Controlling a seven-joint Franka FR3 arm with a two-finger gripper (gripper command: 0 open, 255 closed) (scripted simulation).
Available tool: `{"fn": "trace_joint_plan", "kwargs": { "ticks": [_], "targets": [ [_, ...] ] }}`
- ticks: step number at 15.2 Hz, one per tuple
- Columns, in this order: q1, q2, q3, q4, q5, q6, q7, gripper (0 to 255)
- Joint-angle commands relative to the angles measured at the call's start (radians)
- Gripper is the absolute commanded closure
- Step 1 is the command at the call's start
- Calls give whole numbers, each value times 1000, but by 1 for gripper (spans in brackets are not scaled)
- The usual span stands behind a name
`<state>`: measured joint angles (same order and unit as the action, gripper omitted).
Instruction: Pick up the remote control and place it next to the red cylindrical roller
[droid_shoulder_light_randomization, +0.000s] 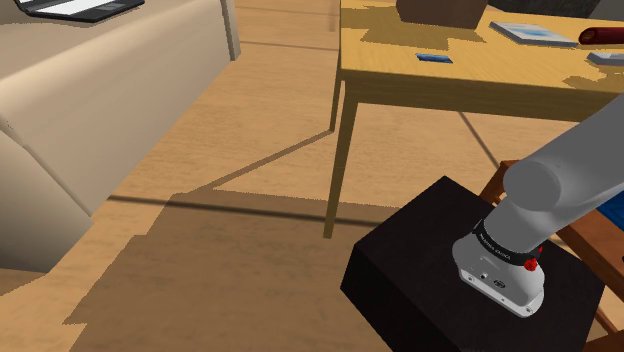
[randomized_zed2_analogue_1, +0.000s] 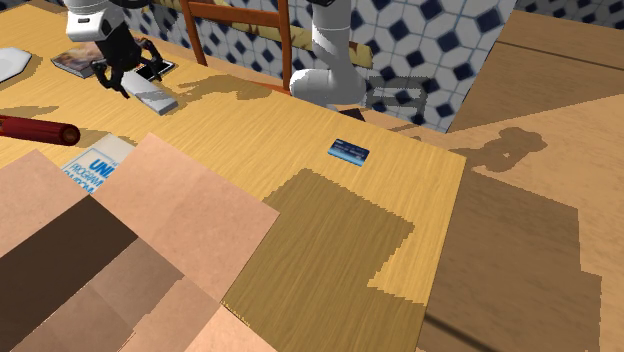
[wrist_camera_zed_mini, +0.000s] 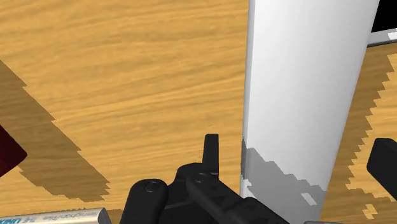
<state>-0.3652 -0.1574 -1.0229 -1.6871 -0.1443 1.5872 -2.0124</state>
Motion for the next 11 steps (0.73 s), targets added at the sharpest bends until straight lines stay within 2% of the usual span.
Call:
{"fn": "trace_joint_plan", "kwargs": {
  "ticks": [1, 3, 11],
  "targets": [
    [3, 21, -10, 62, 18, -49, -15, 0],
    [5, 64, -32, 148, 52, -111, -43, 0],
    [4, 64, -31, 148, 52, -111, -43, 0]
  ]
}}
